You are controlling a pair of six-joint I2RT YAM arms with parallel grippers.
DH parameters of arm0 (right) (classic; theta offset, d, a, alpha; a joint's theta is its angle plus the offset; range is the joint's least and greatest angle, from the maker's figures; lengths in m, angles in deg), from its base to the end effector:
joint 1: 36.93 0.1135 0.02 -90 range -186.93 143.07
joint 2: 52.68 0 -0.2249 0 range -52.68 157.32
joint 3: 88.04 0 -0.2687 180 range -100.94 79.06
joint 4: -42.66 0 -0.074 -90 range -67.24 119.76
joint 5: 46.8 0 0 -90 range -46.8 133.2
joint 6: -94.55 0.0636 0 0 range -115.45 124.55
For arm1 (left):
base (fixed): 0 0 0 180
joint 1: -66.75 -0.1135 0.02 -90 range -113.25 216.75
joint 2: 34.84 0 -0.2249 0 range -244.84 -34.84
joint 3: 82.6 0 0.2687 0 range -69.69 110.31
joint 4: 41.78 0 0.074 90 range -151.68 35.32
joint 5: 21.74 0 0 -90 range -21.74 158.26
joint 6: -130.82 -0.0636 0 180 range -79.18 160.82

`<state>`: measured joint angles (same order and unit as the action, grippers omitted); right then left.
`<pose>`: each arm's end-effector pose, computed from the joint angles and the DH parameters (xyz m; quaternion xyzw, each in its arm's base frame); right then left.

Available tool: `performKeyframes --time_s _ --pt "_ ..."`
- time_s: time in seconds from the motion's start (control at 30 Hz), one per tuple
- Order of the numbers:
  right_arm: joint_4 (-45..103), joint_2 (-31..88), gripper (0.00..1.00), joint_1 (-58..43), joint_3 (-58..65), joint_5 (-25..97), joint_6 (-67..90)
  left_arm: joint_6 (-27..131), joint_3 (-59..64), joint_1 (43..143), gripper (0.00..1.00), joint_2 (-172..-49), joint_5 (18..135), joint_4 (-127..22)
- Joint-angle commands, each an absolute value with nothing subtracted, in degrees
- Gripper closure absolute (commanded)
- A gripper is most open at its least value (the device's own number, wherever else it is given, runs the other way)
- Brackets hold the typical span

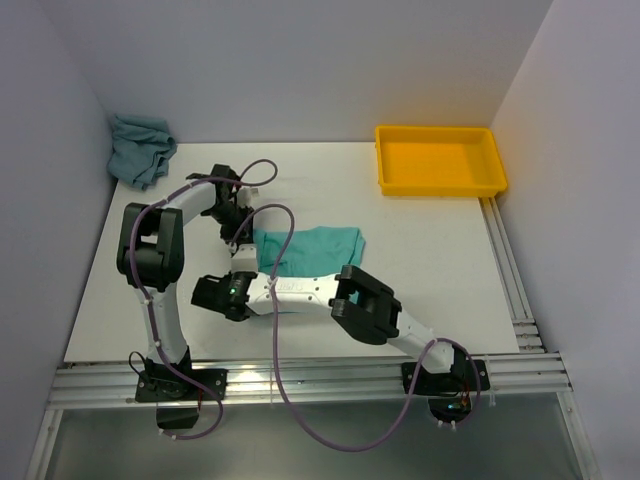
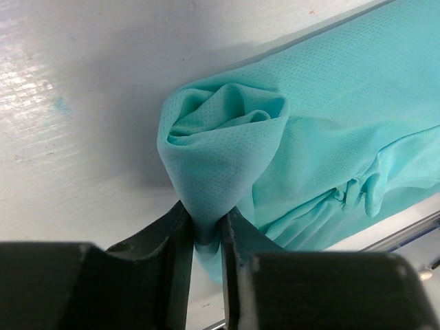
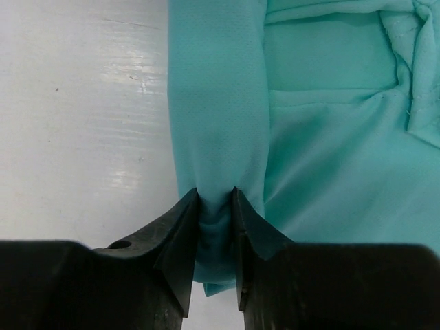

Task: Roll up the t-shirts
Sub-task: Roll the tshirt

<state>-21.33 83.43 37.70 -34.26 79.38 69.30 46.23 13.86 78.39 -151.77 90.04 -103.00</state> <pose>0.1638 0.4544 0.1029 -0.0377 0.9414 0.0183 0.3346 0.3800 -0.1024 0.0884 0.0669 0.9772 -0.1969 0.0424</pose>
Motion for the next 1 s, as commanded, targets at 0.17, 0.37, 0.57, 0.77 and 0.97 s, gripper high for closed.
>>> performKeyframes --time_s 0.17,0.37,0.57,0.77,0.97 --pt "2.19 72.05 0.81 34.71 -11.95 68.35 69.68 44.25 20.65 77.91 0.58 -152.0 95.67 -105.13" --pt "27.33 62.64 0.85 30.93 6.86 56.92 71.95 39.17 24.96 75.11 0.41 -150.42 103.15 -108.99" --pt "52.98 60.35 0.87 27.23 22.16 46.65 79.33 32.13 23.65 69.3 0.39 -148.66 112.64 -111.46" --pt "71.64 62.54 0.89 25.47 31.05 43.46 87.95 27.37 17.42 64.2 0.41 -148.66 119.23 -110.06" --pt "84.75 65.09 0.9 25.56 36.77 43.9 94.37 28.42 7.22 63.85 0.41 -148.31 121.34 -101.19"
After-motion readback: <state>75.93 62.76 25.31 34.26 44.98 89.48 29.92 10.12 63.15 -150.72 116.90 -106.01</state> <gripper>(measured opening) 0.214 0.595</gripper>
